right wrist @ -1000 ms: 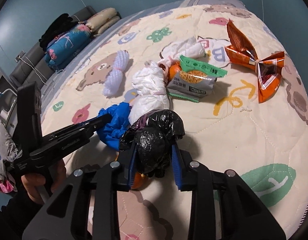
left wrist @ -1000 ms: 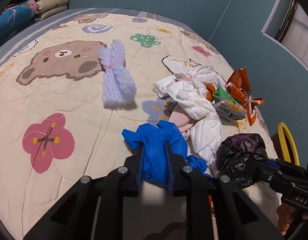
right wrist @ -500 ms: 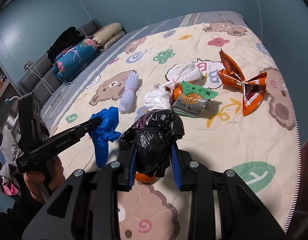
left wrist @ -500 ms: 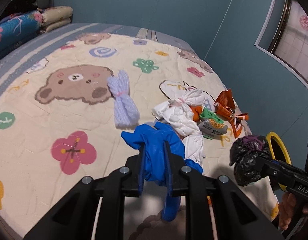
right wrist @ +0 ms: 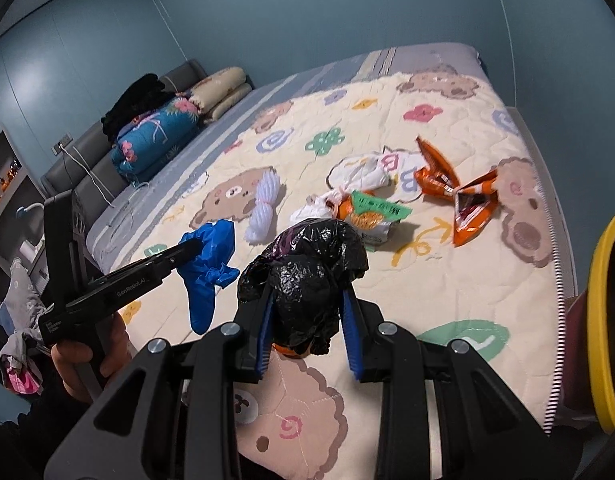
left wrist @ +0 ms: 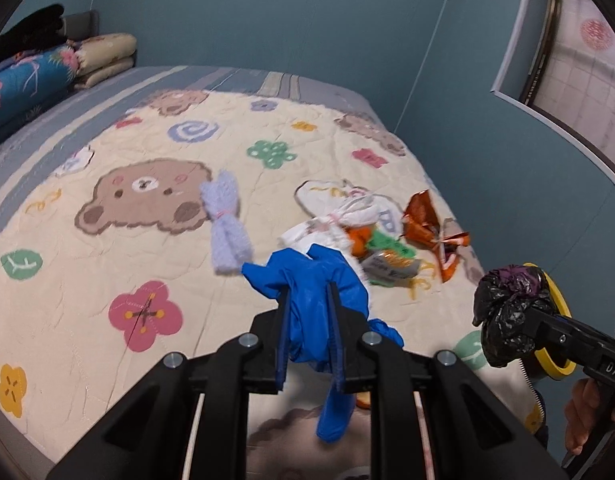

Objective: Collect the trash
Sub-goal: 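Carry the blue glove and black bag to the yellow bin and release both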

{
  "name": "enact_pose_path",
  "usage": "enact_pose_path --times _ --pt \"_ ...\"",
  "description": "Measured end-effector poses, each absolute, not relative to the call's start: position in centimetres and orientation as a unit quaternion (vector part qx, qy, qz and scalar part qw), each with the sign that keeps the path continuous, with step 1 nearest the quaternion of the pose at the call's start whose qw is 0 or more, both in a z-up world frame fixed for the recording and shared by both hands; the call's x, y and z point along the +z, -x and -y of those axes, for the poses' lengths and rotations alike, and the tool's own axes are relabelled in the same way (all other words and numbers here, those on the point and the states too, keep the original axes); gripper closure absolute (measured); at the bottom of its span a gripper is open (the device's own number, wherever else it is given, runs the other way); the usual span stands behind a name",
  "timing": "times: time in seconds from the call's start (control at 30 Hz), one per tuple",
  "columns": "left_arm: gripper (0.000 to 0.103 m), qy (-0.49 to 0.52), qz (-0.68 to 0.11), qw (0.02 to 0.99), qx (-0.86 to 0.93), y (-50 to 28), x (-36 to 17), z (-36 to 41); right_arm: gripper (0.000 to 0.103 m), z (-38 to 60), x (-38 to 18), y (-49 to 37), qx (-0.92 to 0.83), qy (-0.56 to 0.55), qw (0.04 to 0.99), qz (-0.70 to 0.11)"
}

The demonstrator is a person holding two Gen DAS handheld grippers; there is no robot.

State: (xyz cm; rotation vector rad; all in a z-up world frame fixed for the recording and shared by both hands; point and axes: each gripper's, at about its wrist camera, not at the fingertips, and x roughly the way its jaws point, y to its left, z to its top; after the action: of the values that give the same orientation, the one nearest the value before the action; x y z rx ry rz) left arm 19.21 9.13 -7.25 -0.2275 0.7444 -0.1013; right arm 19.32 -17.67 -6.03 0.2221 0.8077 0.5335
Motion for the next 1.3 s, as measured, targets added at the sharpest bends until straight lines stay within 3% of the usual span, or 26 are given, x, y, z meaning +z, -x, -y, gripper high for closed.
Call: enact_pose_path --times 0.57,1.3 --pt "0.087 0.070 -0.301 0.941 -0.135 -19.9 1.7 1.3 0.074 29.9 1.3 -16.3 0.189 -0.164 0.921 -0.299" --pt "0.087 0.034 -0.283 0.912 -0.294 -25.1 4.3 21.3 0.074 48.8 3.1 -14.8 0.035 -0.226 0.942 -0.245"
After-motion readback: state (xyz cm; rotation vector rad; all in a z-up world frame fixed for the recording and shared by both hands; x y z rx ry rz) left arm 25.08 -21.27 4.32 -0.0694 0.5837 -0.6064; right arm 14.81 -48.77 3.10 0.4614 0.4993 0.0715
